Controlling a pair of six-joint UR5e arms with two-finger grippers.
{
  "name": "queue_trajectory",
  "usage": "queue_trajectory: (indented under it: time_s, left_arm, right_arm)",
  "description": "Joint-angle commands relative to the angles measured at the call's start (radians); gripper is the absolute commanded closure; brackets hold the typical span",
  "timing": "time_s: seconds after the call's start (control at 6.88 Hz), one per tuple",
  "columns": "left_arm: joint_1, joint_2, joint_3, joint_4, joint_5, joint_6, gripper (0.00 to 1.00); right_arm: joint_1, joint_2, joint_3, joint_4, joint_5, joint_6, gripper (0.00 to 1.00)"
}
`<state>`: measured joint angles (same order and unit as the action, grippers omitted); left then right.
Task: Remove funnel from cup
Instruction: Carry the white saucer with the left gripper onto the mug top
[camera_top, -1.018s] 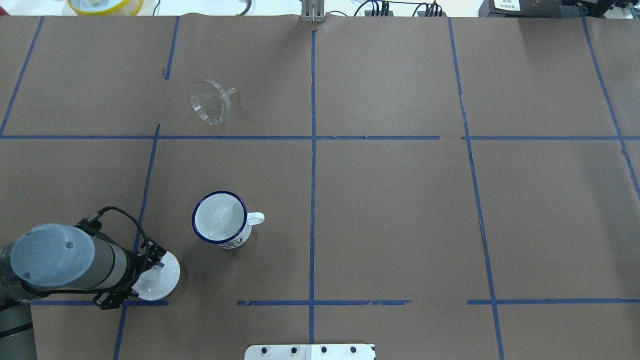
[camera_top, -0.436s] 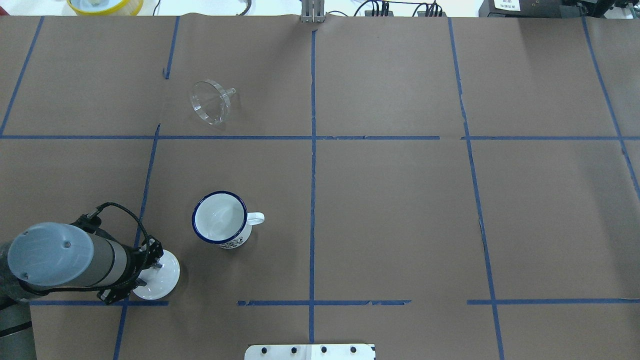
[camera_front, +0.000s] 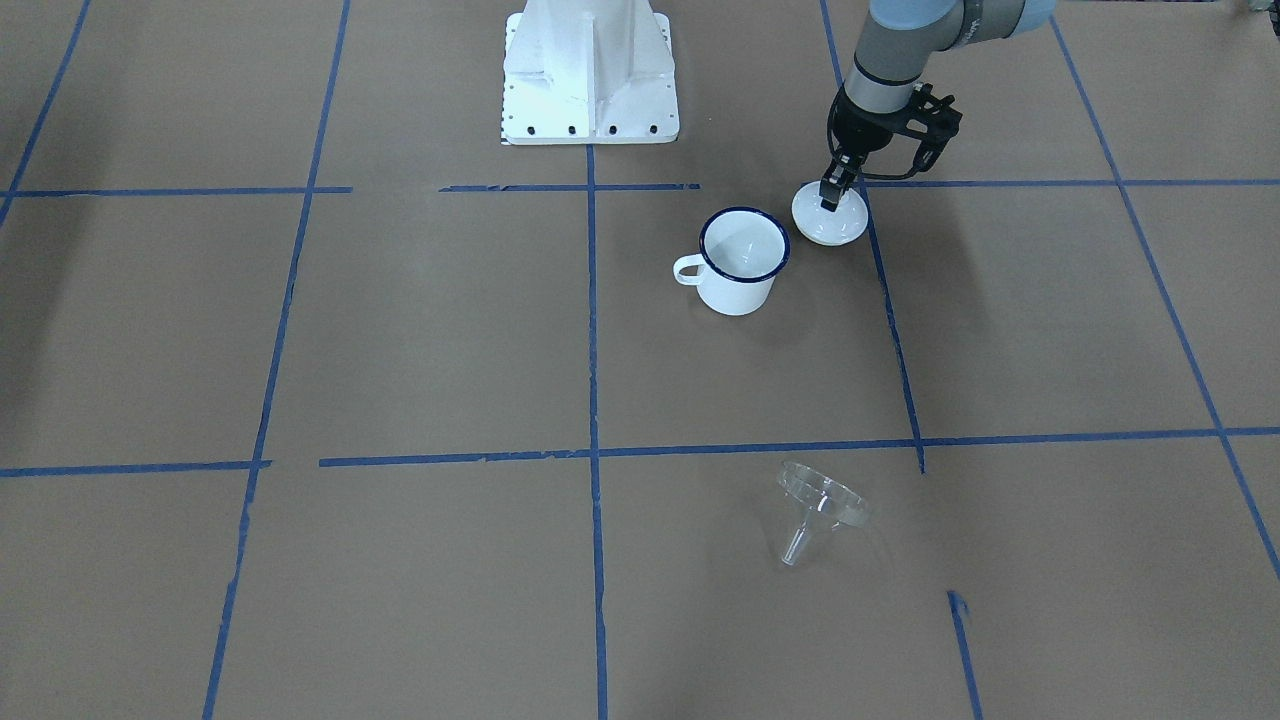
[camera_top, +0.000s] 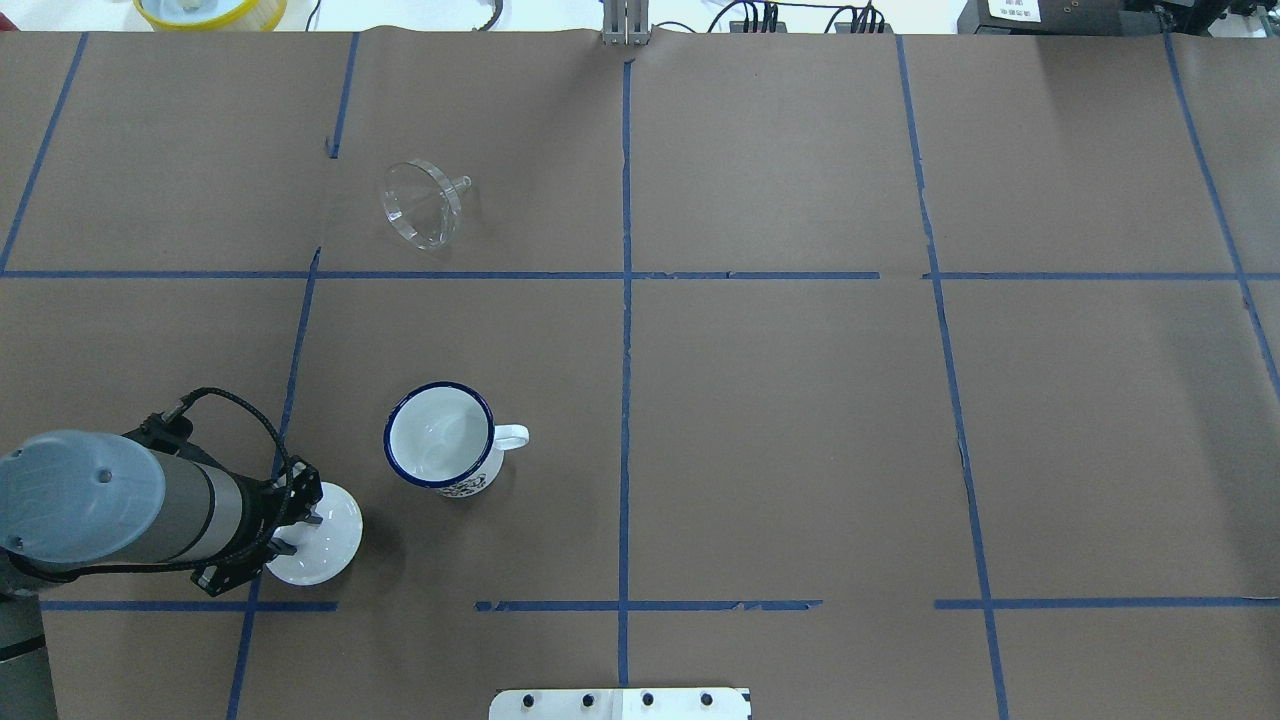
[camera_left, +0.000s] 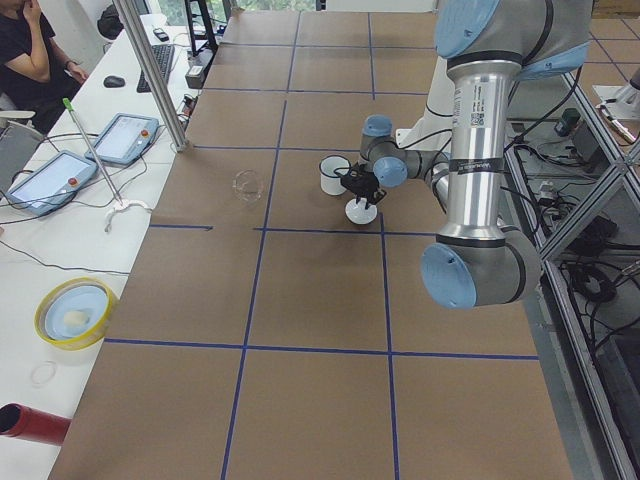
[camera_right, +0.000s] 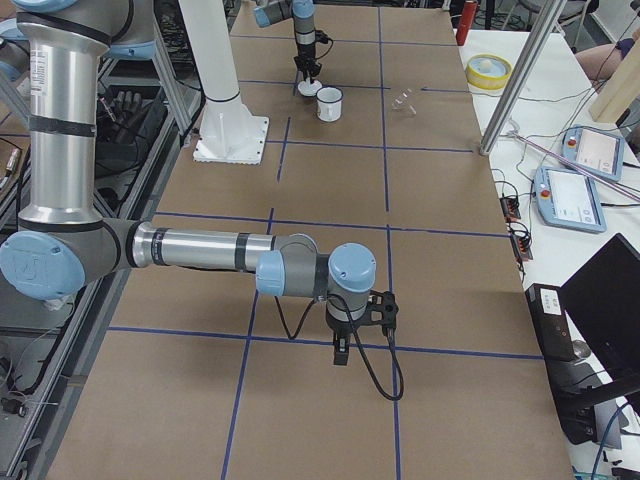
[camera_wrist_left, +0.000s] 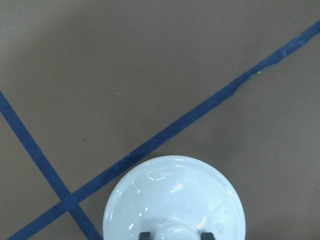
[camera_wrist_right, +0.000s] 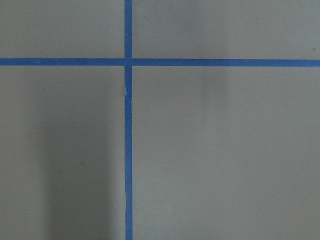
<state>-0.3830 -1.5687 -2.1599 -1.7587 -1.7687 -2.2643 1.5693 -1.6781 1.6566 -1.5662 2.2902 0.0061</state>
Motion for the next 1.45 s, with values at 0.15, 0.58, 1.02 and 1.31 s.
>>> queue_trajectory:
  time_s: [0.15, 0.58, 1.02, 1.31]
  left_arm:
    - [-0.092, -0.115, -0.158, 0.322, 0.0, 0.017, 1.0]
    - [-0.128, -0.43, -0.033, 0.507, -0.011, 0.091, 1.0]
    - [-0.125, -0.477, 0.041, 0.502, -0.018, 0.097, 1.0]
    - [-0.125, -0.517, 0.084, 0.498, -0.026, 0.104, 1.0]
  right_arm:
    - [0.0, 0.0, -0.001, 0.0, 0.0, 0.0, 0.0]
    - [0.0, 0.0, 0.0, 0.0, 0.0, 0.0, 0.0]
    - [0.0, 0.0, 0.0, 0.0, 0.0, 0.0, 0.0]
    - [0.0, 0.0, -0.001, 0.0, 0.0, 0.0, 0.0]
